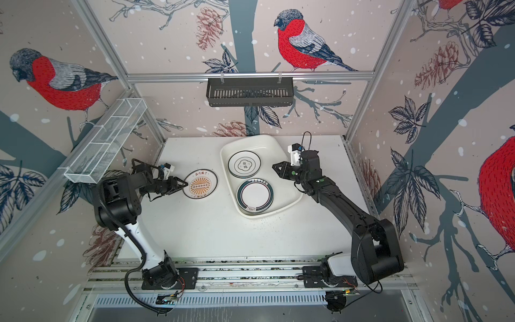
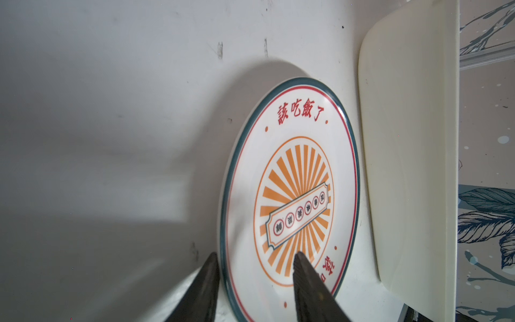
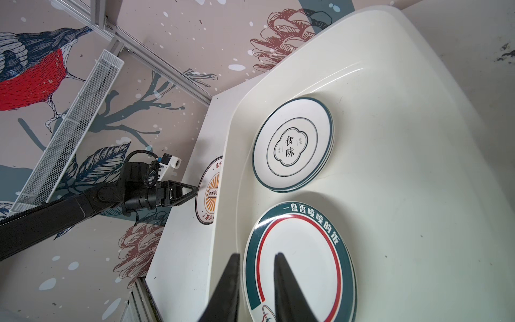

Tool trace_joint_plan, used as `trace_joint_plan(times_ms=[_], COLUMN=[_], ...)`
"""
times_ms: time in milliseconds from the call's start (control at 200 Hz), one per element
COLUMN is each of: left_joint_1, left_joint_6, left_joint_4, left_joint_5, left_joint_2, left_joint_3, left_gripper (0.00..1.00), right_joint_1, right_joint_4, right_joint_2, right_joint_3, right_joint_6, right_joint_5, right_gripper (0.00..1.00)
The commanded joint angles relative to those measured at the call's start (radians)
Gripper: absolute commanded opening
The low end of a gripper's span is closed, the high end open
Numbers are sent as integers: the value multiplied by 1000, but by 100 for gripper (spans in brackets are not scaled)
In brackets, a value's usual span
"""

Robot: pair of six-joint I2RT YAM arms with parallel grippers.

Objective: Place the plates into the plastic bin on the countertop
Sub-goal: 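Close the left gripper on the sunburst plate's rim and tilt it upright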

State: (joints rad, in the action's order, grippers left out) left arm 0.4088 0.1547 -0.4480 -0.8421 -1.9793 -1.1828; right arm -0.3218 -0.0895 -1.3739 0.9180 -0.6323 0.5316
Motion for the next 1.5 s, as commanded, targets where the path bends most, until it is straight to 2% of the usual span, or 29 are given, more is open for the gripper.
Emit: trace_joint_plan(times_ms=[0, 355, 430, 1036, 1491], left_joint_1=[-11, -29, -30, -69, -71], left_joint_6=[-35, -114, -112, -133, -166], left_joint_4=[44, 144, 151, 218, 255], left_joint_5=[-27, -1, -5, 4, 5], left_joint_2=[11, 13, 14, 7, 2], left_joint_3=[11, 44, 47, 84, 107], left_gripper=[43, 37, 34, 29, 19], right_joint_1=[-3, -1, -2, -5, -3], right_joint_4=[-36, -30, -29, -42, -47], right_joint_2=[1, 7, 8, 7, 12], right_joint_3=[2, 1, 2, -2, -10], right_joint_6=[-10, -10, -10, -20, -20], right_joint_5=[8, 10, 11, 20, 21], right_gripper=[24, 24, 24, 24, 24])
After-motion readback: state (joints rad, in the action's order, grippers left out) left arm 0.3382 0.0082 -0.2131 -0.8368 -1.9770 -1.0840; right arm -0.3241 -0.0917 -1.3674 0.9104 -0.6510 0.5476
